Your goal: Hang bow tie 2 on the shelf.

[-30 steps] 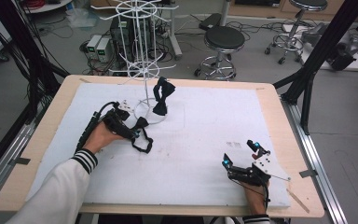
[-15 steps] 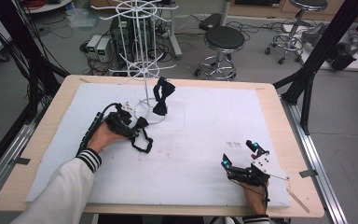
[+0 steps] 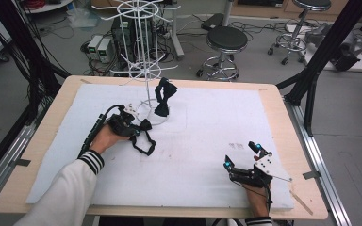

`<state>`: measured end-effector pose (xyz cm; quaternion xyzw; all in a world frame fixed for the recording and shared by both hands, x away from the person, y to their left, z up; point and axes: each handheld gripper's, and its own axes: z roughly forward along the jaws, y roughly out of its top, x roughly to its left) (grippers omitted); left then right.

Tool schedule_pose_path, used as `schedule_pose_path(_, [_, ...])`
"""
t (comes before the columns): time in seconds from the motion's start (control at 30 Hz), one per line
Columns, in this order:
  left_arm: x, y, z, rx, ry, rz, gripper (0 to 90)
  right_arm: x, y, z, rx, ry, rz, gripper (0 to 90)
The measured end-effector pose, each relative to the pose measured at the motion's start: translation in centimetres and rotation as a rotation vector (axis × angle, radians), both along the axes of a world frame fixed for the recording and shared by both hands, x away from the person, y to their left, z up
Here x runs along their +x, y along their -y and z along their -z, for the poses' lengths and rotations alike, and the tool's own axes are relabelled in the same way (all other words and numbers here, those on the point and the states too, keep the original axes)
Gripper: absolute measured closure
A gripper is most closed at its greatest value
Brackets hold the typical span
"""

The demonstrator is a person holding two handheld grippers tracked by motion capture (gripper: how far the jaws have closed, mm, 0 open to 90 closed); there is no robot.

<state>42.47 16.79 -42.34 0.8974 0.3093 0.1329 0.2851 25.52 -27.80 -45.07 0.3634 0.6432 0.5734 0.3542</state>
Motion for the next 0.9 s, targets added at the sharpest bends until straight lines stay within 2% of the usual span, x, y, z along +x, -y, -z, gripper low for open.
schedule_pose_path(0.2, [-0.1, -0.1, -0.1, 0.012, -0.004, 0.009, 76.6, -0.1, -0.1, 0.0, -0.003, -0.004, -0.002, 0.8])
schedule_pose_path(0.3, [-0.2, -0.3, -0.2, 0.004, -0.006, 0.001, 76.6, 0.0, -0.1, 0.0, -0.012, 0.001, -0.003, 0.8])
schedule_pose_path(0.57, [-1.1, -1.4, -0.8, -0.056, 0.020, -0.008, 76.7, 0.0, -0.1, 0.0, -0.005, -0.002, -0.001, 0.8])
schedule_pose_path(0.7, [-1.5, -1.9, -1.3, -0.073, 0.031, -0.002, 76.7, 0.0, 0.0, 0.0, 0.004, -0.002, -0.001, 0.8])
schedule_pose_path(0.9, [-2.4, -2.2, -2.9, -0.124, 0.087, 0.003, 76.7, -0.1, -0.1, 0.0, -0.006, -0.002, -0.002, 0.8])
